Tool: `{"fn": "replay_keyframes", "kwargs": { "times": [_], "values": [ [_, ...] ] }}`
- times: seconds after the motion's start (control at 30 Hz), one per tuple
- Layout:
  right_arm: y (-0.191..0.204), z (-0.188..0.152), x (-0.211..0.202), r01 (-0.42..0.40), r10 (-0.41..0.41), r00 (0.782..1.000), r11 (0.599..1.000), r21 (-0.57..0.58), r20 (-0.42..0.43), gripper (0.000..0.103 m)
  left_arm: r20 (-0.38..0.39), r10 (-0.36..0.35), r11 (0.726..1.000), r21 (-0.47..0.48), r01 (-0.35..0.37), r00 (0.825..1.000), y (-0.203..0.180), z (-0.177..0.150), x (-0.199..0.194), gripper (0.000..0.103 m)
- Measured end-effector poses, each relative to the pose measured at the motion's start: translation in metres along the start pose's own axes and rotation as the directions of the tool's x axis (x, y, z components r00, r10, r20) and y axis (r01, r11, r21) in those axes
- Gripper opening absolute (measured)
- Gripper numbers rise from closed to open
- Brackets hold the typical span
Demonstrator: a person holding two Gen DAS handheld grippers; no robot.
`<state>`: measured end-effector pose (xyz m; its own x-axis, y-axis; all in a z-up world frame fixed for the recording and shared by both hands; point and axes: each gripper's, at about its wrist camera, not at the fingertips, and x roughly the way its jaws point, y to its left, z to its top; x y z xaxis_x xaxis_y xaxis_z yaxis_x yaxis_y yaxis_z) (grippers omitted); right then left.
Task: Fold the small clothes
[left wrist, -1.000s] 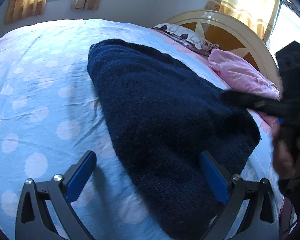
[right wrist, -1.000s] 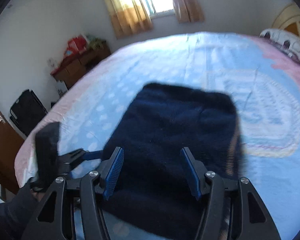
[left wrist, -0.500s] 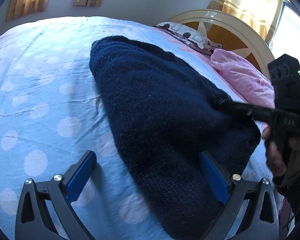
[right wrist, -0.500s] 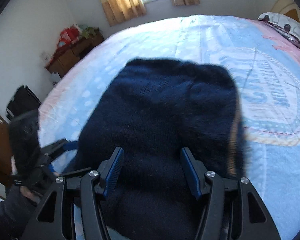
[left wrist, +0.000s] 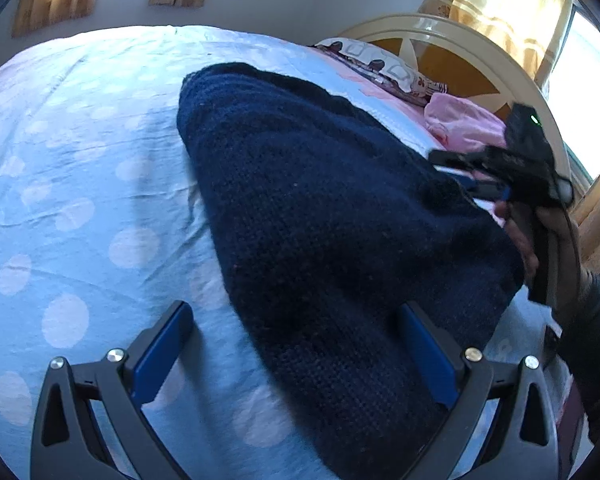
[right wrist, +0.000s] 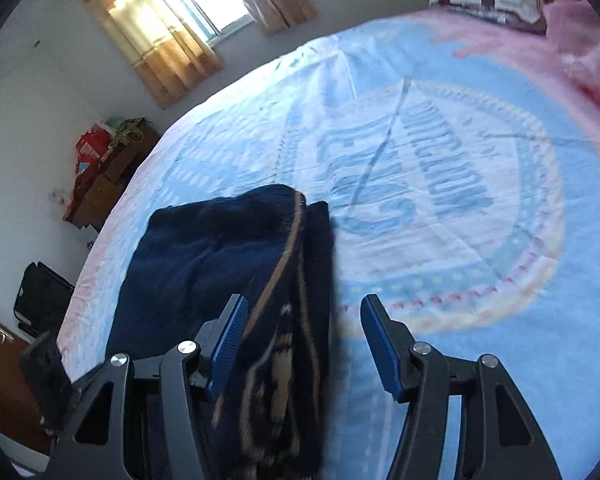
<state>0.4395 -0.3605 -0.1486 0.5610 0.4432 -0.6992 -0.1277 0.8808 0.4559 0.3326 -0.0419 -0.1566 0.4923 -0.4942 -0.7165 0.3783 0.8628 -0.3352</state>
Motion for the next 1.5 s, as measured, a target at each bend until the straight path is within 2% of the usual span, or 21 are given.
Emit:
{"fn": "replay_keyframes", "kwargs": {
  "times": [0.23, 0.3, 0.43, 0.57, 0.73, 0.83, 0.93, 1.0, 1.07, 1.13, 1.2, 1.23, 1.33, 1.4, 1.5],
  "values": [
    [0.0, 0.031, 0.049, -0.044, 0.044, 0.997, 0.999, 0.009, -0.056, 0.06, -0.013, 0.052, 0.998, 0.024, -0.051, 0.999, -0.007, 0.001, 0.007, 0.103],
    [-0.004, 0.035, 0.061, -0.02, 0.022, 0.998, 0.999, 0.025, -0.064, 0.06, -0.017, 0.063, 0.998, 0.027, -0.062, 0.998, -0.008, 0.002, 0.009, 0.103],
    [-0.006, 0.034, 0.068, -0.017, 0.02, 0.998, 0.998, 0.054, -0.054, 0.06, -0.021, 0.081, 0.996, 0.028, -0.08, 0.996, -0.01, 0.004, 0.013, 0.103],
    [0.007, 0.033, 0.072, 0.012, -0.012, 0.998, 1.0, -0.005, -0.062, 0.06, -0.023, 0.107, 0.994, 0.032, -0.107, 0.994, -0.016, 0.008, 0.019, 0.103],
    [0.001, 0.041, 0.08, -0.001, 0.001, 0.997, 1.0, -0.004, -0.073, 0.06, -0.025, 0.104, 0.994, 0.029, -0.104, 0.994, -0.018, 0.012, 0.024, 0.103],
    [0.006, 0.041, 0.081, 0.029, -0.031, 0.998, 0.999, -0.043, -0.058, 0.06, -0.026, 0.104, 0.994, 0.029, -0.103, 0.994, -0.019, 0.013, 0.025, 0.103],
    [-0.002, 0.04, 0.082, -0.012, 0.012, 0.998, 1.0, 0.006, -0.06, 0.06, -0.027, 0.1, 0.995, 0.029, -0.099, 0.995, -0.023, 0.014, 0.027, 0.103],
    [-0.004, 0.038, 0.081, -0.038, 0.039, 0.998, 0.999, 0.018, -0.058, 0.057, -0.025, 0.097, 0.995, 0.037, -0.096, 0.995, -0.024, 0.012, 0.026, 0.103],
    [-0.004, 0.036, 0.08, -0.068, 0.07, 0.996, 0.997, 0.032, -0.06, 0.045, -0.026, 0.098, 0.994, 0.041, -0.097, 0.995, -0.024, 0.012, 0.026, 0.103],
    [-0.002, 0.034, 0.079, -0.078, 0.079, 0.995, 0.997, 0.022, -0.058, 0.039, -0.025, 0.092, 0.995, 0.051, -0.09, 0.995, -0.024, 0.011, 0.024, 0.102],
    [0.002, 0.033, 0.079, -0.067, 0.067, 0.996, 0.998, 0.01, -0.053, 0.037, -0.024, 0.068, 0.996, 0.064, -0.066, 0.997, -0.027, 0.011, 0.023, 0.093],
    [0.005, 0.032, 0.079, -0.06, 0.06, 0.997, 0.998, 0.003, -0.049, 0.036, -0.025, 0.046, 0.997, 0.068, -0.044, 0.999, -0.029, 0.011, 0.023, 0.09],
    [0.015, 0.03, 0.075, -0.026, 0.024, 0.999, 0.999, -0.038, -0.03, 0.03, -0.022, 0.039, 0.998, 0.059, -0.037, 0.999, -0.029, 0.011, 0.023, 0.083],
    [0.026, 0.028, 0.071, 0.02, -0.021, 1.0, 0.996, -0.084, -0.017, 0.027, -0.013, 0.026, 0.999, 0.042, -0.026, 1.0, -0.026, 0.011, 0.019, 0.062],
    [0.037, 0.026, 0.064, 0.066, -0.066, 0.998, 0.991, -0.115, 0.007, 0.023, 0.011, 0.008, 0.999, 0.031, -0.008, 1.0, -0.024, 0.011, 0.009, 0.038]
  ]
}}
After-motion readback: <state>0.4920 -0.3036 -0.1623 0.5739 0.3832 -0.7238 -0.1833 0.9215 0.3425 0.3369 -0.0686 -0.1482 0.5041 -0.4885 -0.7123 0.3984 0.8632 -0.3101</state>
